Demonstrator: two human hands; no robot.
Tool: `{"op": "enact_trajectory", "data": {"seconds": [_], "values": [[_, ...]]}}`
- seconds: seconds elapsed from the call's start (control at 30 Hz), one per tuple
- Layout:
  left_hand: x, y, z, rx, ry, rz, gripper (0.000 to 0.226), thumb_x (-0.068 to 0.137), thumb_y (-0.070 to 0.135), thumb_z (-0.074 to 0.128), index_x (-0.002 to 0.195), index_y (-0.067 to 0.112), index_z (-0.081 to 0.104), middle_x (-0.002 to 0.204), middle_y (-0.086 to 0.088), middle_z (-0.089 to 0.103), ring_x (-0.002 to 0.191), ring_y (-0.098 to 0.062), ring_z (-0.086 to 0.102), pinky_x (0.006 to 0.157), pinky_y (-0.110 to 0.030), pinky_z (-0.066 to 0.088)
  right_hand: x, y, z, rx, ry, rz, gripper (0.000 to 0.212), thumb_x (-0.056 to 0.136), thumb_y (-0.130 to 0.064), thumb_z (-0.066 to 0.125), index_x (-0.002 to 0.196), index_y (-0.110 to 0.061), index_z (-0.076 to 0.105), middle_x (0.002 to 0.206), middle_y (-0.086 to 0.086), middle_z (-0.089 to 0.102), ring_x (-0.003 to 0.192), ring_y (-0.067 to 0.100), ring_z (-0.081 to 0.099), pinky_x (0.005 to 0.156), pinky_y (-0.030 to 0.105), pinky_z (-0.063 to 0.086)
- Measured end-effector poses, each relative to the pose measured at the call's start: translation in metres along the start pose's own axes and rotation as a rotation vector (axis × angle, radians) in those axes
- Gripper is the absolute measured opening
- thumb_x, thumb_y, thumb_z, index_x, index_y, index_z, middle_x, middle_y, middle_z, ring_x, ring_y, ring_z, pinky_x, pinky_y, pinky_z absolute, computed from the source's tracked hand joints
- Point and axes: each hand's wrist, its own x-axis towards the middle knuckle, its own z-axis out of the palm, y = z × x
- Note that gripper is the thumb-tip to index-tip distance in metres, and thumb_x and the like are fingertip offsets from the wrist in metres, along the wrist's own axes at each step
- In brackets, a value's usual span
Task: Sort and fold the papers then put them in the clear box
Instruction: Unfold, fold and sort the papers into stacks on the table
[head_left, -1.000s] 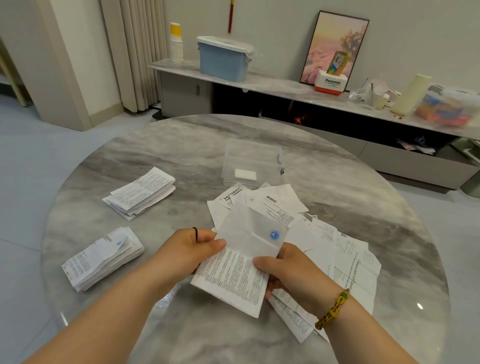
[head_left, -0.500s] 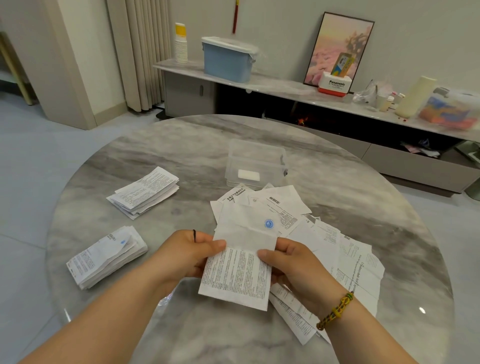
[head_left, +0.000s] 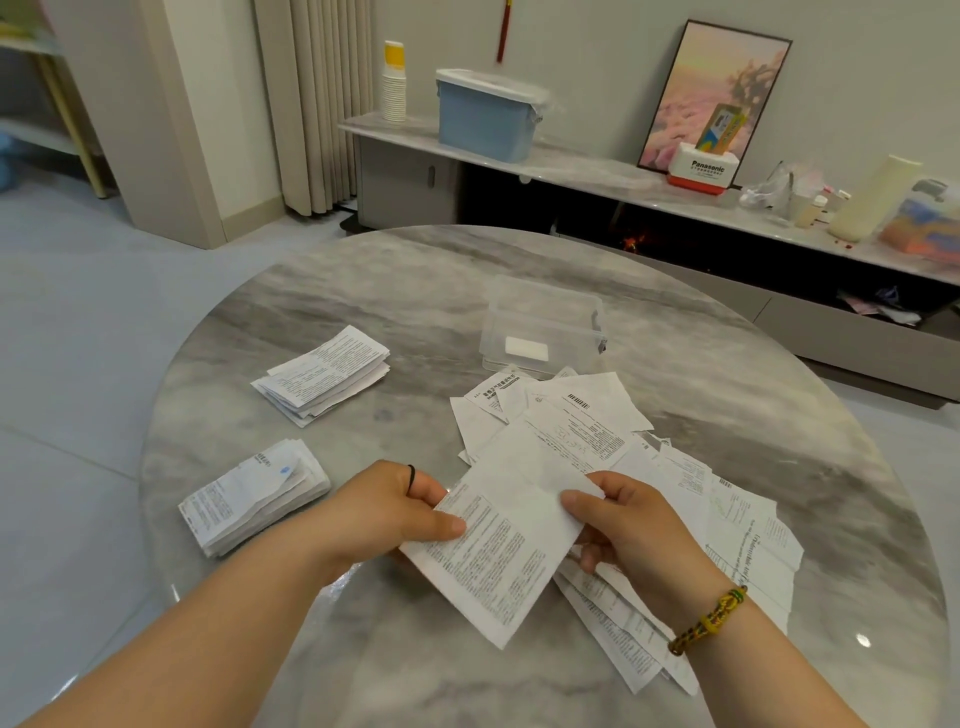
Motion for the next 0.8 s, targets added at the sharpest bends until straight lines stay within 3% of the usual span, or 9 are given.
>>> {"op": "enact_trajectory", "data": {"seconds": [0.1, 0.23, 0.33, 0.43, 0.57, 0.7, 0.8], "values": [[0.000, 0.003, -0.004, -0.079, 0.156, 0.086, 0.013, 0.082, 0.001, 0.063, 0.075, 0.012, 0.065, 0.053, 0.007, 0.067, 0.046, -0.002, 0.063, 0.045, -0.015, 0.050, 0.000, -0.003, 0.005, -0.095, -0.029, -0.020, 0.013, 0.087, 0.003, 0.053, 0.080, -0.005, 0.060, 0.066, 0.005, 0.067, 0.044, 0.009, 0.061, 0.034, 0.017, 0.041], [-0.002, 0.004, -0.015, -0.051, 0.246, 0.181, 0.013, 0.084, 0.005, 0.062, 0.081, 0.018, 0.064, 0.067, 0.009, 0.068, 0.050, 0.001, 0.063, 0.044, -0.010, 0.047, 0.004, -0.007, 0.017, -0.123, -0.024, -0.040, 0.014, 0.088, 0.003, 0.052, 0.083, -0.007, 0.060, 0.066, 0.003, 0.070, 0.045, 0.012, 0.062, 0.035, 0.018, 0.041], [-0.004, -0.001, -0.028, -0.025, 0.302, 0.198, 0.016, 0.084, 0.008, 0.061, 0.081, 0.023, 0.062, 0.074, 0.008, 0.067, 0.062, -0.003, 0.061, 0.048, -0.010, 0.047, 0.012, -0.013, 0.024, -0.082, -0.023, -0.022, 0.013, 0.089, 0.004, 0.049, 0.084, -0.004, 0.059, 0.056, 0.001, 0.069, 0.041, 0.009, 0.060, 0.034, 0.016, 0.040], [-0.009, -0.007, -0.053, -0.003, 0.489, 0.225, 0.014, 0.085, 0.011, 0.061, 0.078, 0.023, 0.060, 0.074, 0.009, 0.062, 0.068, -0.001, 0.056, 0.059, -0.008, 0.043, 0.030, -0.026, 0.037, -0.054, -0.015, -0.029, 0.013, 0.089, 0.005, 0.048, 0.087, -0.003, 0.058, 0.059, 0.004, 0.067, 0.039, 0.007, 0.059, 0.034, 0.016, 0.040], [-0.018, -0.022, -0.088, 0.295, 0.643, 0.206, 0.014, 0.089, 0.016, 0.054, 0.085, 0.029, 0.056, 0.083, 0.017, 0.057, 0.077, 0.004, 0.051, 0.071, -0.013, 0.039, 0.067, -0.046, 0.058, -0.079, -0.037, -0.051, 0.015, 0.091, 0.004, 0.045, 0.094, -0.005, 0.057, 0.078, 0.007, 0.065, 0.041, 0.005, 0.060, 0.035, 0.014, 0.041], [-0.022, -0.040, -0.108, 0.600, 0.596, 0.035, 0.019, 0.089, 0.025, 0.053, 0.107, 0.030, 0.058, 0.120, 0.012, 0.054, 0.114, -0.008, 0.049, 0.088, -0.019, 0.038, 0.112, -0.064, 0.087, -0.091, -0.090, -0.033, 0.017, 0.092, 0.003, 0.043, 0.104, -0.003, 0.053, 0.078, 0.007, 0.062, 0.038, 0.003, 0.058, 0.034, 0.012, 0.040], [-0.021, -0.046, -0.112, 0.765, 0.532, 0.001, 0.031, 0.089, 0.028, 0.053, 0.120, 0.032, 0.050, 0.130, 0.017, 0.044, 0.123, -0.005, 0.041, 0.095, -0.020, 0.039, 0.142, -0.074, 0.113, -0.132, -0.110, -0.046, 0.016, 0.092, 0.003, 0.043, 0.103, -0.005, 0.052, 0.074, 0.007, 0.059, 0.033, 0.001, 0.054, 0.032, 0.012, 0.038]]}}
